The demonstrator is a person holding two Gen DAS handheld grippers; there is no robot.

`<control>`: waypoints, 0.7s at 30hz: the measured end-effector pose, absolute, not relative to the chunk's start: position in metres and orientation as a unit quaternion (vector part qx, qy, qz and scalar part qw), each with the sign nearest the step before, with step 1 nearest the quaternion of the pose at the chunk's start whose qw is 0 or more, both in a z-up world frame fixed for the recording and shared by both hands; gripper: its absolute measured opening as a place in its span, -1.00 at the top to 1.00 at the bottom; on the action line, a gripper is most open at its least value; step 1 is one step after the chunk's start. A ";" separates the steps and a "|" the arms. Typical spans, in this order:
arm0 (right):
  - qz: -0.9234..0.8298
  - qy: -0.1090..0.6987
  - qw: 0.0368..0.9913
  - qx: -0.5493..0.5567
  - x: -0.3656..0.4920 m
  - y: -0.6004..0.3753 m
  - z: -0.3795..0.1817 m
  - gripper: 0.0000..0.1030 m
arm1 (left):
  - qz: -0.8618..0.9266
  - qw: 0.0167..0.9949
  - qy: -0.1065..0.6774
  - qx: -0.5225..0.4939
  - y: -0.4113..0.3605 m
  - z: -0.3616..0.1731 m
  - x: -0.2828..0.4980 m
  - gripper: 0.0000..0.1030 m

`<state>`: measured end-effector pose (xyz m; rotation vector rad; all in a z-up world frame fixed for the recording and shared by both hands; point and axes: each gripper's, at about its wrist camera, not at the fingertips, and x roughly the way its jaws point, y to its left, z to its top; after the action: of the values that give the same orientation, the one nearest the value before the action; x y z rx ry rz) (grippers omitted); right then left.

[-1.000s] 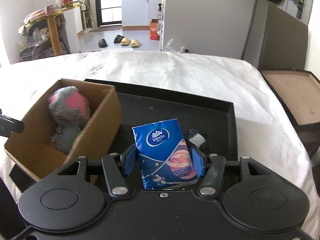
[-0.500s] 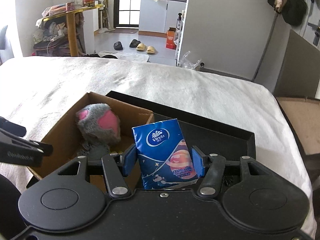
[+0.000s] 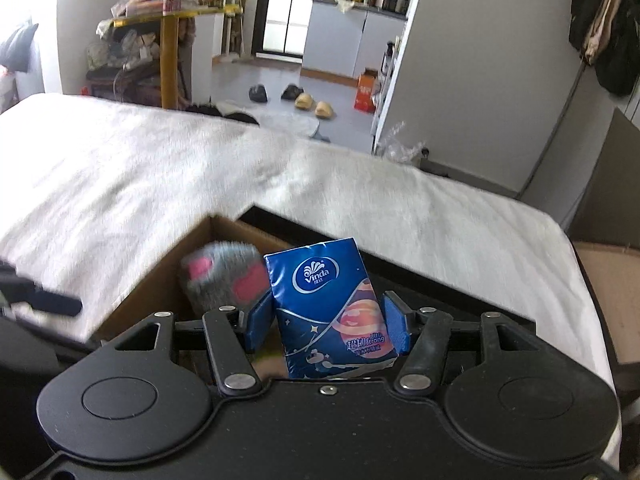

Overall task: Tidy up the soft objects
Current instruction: 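Carry the tissue pack into the box and open the right tool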

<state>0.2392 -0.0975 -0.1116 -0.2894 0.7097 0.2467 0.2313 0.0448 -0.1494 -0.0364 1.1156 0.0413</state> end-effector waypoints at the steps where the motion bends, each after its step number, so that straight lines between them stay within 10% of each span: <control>1: 0.118 0.341 0.921 -0.146 0.241 -0.094 -0.112 -0.24 | 0.019 0.848 0.530 -0.019 0.046 -0.150 0.232 -0.08; 21: 0.093 0.381 0.909 -0.145 0.228 -0.117 -0.135 -0.34 | 0.025 0.846 0.532 0.001 0.036 -0.148 0.232 0.04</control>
<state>0.2276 -0.1165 -0.1351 -0.2983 0.7857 0.1920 0.2319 0.0362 -0.1483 0.0015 1.1228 0.0517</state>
